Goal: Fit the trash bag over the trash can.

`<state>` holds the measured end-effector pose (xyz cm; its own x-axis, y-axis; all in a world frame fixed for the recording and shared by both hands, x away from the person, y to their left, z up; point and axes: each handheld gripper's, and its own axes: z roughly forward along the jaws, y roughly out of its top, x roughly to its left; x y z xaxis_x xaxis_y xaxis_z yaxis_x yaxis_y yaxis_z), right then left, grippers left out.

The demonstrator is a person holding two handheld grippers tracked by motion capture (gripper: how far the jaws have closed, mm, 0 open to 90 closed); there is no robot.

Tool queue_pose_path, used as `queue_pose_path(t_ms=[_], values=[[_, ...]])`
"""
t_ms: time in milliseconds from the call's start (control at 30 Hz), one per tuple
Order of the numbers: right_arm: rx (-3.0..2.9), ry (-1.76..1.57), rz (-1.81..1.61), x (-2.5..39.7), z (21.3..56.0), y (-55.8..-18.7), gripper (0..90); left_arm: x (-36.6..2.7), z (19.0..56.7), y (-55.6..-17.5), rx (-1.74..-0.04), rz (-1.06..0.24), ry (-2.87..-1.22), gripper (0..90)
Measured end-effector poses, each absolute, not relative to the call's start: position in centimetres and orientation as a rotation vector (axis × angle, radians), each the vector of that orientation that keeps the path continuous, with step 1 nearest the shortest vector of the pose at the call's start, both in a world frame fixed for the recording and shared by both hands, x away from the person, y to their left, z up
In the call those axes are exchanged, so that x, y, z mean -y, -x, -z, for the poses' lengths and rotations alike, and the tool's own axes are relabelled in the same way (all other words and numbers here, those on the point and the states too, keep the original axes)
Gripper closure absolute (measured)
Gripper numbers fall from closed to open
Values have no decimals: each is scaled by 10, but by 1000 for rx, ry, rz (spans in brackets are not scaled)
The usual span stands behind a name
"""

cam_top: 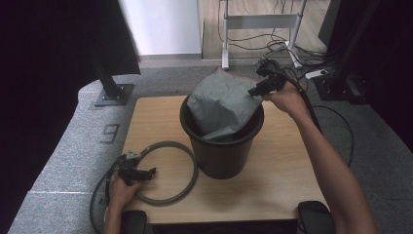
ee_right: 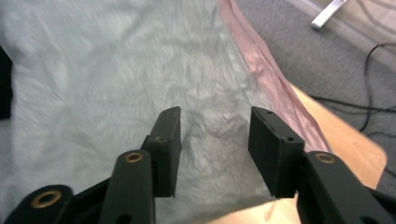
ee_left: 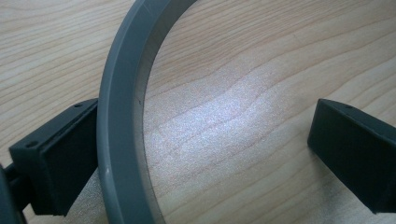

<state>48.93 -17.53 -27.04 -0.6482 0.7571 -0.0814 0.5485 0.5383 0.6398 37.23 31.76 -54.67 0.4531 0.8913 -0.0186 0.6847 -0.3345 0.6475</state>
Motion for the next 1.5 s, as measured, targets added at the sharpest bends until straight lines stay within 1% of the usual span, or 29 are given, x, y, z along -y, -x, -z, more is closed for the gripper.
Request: queue_pose_path(t_ms=[33,67,133,167,200,400,500,667,833,900,967,1000,1033,1067,1233,1300,1433,1467,1500], values=[[-2441,-1080,-867,178,274,-489,596,-318,547,-372,-1311,-459,-2121,0],[-2441,-1080,-867,178,274,-489,596,-318,547,-372,-1311,-459,-2121,0],[-2465,-1085,-898,181,279,-487,636,-318,547,-372,-1311,-459,-2121,0],[-2485,-1078,-908,181,284,-485,672,-318,547,-372,-1311,-458,-2122,0],[-2485,-1073,-909,180,285,-484,683,-318,547,-372,-1312,-460,-2120,0],[-2481,-1063,-919,184,283,-473,692,-318,547,-372,-1312,-458,-2121,0],[-2487,-1065,-971,193,279,-465,710,-318,547,-372,-1312,-458,-2121,0],[-2508,-1060,-1038,208,272,-445,711,-318,547,-372,-1308,-458,-2122,0],[-2555,-1031,-1107,217,274,-429,676,-319,545,-371,-1311,-446,-2135,1],[-2564,-1022,-1126,218,275,-425,661,-319,544,-370,-1318,-446,-2136,28],[-2609,-965,-1174,219,277,-415,592,-320,541,-369,-1333,-441,-2137,48],[-2609,-965,-1174,219,277,-415,592,-320,541,-369,-1333,-441,-2137,54],[-2614,-948,-1183,219,277,-411,555,-321,540,-369,-1334,-436,-2138,54],[-2599,-903,-1180,220,274,-404,480,-321,536,-368,-1334,-436,-2133,54],[-2581,-846,-1151,226,271,-396,466,-323,519,-365,-1290,-427,-2100,56],[-2606,-812,-1152,227,273,-394,456,-325,510,-362,-1259,-403,-2081,79],[-2641,-766,-1145,227,279,-390,428,-325,496,-360,-1231,-393,-2080,84],[-2643,-736,-1141,227,283,-387,426,-324,492,-359,-1219,-394,-2081,86],[-2634,-721,-1128,227,285,-386,444,-321,483,-357,-1195,-392,-2089,86]])
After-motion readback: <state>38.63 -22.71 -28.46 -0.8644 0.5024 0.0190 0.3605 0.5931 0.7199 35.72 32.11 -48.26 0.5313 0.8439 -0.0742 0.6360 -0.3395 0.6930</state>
